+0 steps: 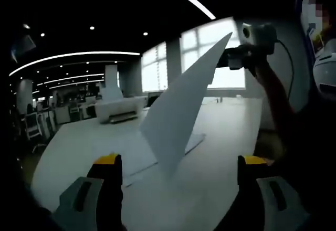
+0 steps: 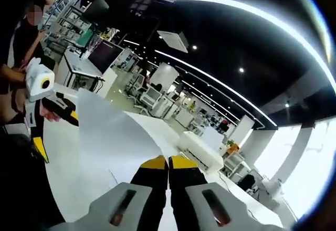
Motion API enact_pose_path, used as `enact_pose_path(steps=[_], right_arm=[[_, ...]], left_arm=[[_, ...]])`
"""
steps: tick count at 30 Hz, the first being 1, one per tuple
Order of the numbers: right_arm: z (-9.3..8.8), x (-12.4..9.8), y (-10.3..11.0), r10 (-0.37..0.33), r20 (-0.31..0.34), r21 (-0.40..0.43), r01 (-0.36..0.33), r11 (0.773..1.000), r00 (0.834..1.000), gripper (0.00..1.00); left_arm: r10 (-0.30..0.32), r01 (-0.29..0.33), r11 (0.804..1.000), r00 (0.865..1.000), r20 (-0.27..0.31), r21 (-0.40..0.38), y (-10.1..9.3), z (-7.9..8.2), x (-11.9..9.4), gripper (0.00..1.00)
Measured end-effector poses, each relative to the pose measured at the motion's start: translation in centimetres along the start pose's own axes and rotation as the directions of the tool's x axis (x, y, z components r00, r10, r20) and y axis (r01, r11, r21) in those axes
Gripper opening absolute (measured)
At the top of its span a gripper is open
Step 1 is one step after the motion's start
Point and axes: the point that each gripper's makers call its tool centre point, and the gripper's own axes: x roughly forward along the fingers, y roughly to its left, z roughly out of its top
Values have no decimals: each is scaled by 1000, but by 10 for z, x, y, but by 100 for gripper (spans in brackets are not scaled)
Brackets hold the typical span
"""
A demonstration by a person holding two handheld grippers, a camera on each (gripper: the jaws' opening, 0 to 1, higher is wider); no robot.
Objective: Organize the stack of printing papers by aligning and flattening the scattered papers on the table
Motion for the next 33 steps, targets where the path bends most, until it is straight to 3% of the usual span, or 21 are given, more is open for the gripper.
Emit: enact_pose_path(steps=[7, 33], right_arm=[[13, 0, 17, 40, 22, -15, -40, 999, 999, 0], [25, -7, 73, 204, 8, -48, -203, 978, 979, 0]], left_arm=[[-7, 6, 1000, 1000, 8, 13, -5, 4, 6, 93], [-8, 5, 999, 999, 44, 50, -12, 17, 9, 90]])
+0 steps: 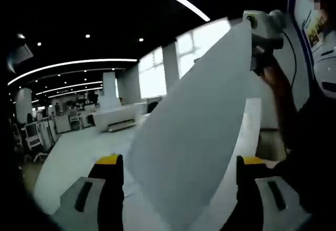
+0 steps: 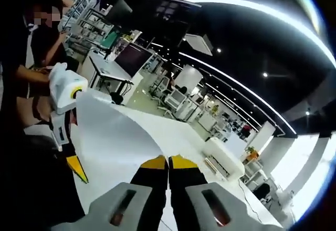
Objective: Organize the stack of printing papers by aligning and flattening the scattered papers on the table
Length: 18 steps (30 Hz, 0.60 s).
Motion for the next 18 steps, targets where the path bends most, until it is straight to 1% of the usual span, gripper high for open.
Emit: enact_pose_path(steps=[5, 10, 18], right_arm=[[1, 2, 7, 20, -2, -3, -20, 1000, 1000, 0], [3, 2, 13, 34, 0, -5, -34, 999, 999, 0], [5, 4, 21, 58, -6, 1, -58, 998, 998, 0]], left_arm=[[-3, 3, 1000, 1000, 15, -6, -2, 3, 1, 90], [-5, 5, 1000, 1000, 14, 11, -5, 4, 5, 90], [-14, 13, 1000, 1000, 21, 15, -9, 5, 8, 90]])
